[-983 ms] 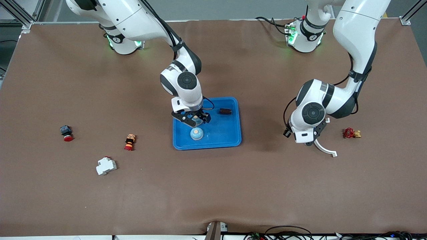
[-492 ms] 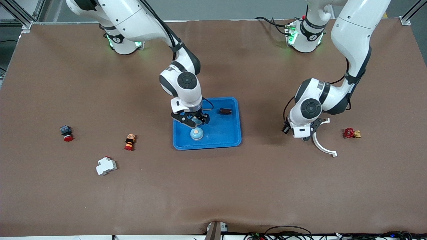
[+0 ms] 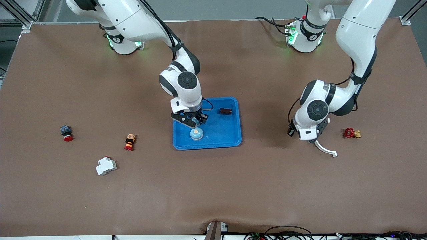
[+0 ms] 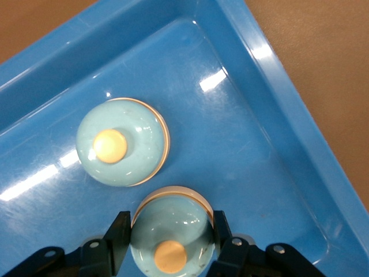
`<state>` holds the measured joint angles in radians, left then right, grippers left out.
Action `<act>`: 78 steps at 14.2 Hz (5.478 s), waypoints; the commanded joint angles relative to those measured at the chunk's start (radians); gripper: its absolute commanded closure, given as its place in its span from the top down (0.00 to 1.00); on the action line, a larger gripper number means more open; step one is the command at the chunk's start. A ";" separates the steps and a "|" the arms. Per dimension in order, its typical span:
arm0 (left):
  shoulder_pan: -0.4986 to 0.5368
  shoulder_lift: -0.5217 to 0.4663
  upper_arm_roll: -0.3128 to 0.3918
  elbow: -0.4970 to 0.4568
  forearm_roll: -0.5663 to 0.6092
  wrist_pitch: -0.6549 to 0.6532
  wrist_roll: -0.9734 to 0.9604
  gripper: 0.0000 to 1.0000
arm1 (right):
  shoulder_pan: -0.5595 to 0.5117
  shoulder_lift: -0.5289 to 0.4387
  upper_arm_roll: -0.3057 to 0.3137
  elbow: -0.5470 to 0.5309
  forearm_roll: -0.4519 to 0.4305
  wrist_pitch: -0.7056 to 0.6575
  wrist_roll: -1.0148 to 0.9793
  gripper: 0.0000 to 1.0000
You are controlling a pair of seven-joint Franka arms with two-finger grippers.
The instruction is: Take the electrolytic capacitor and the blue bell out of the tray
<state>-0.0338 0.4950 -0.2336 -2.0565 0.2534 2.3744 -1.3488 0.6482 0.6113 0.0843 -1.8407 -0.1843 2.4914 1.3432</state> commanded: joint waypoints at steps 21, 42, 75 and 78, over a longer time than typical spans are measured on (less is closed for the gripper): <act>-0.382 0.227 -0.168 0.466 0.026 -0.166 -0.869 1.00 | -0.502 -0.450 0.009 -0.159 0.088 -0.344 -1.088 0.00; -0.324 0.218 -0.177 0.518 0.015 -0.162 -0.841 0.00 | -0.682 -0.406 0.002 -0.700 0.262 0.352 -1.432 0.00; 0.357 0.186 -0.164 0.385 0.256 -0.342 0.300 0.00 | -0.226 -0.141 0.006 0.250 0.227 -0.416 -0.445 1.00; 0.362 0.197 -0.162 0.381 0.257 -0.328 0.300 0.00 | -0.167 -0.030 0.002 0.329 0.148 -0.404 -0.359 1.00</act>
<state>0.3157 0.6915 -0.3862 -1.6621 0.4878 2.0279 -1.0594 0.4435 0.4941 0.1001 -1.6102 0.0191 2.1007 0.9153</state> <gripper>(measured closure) 0.674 0.000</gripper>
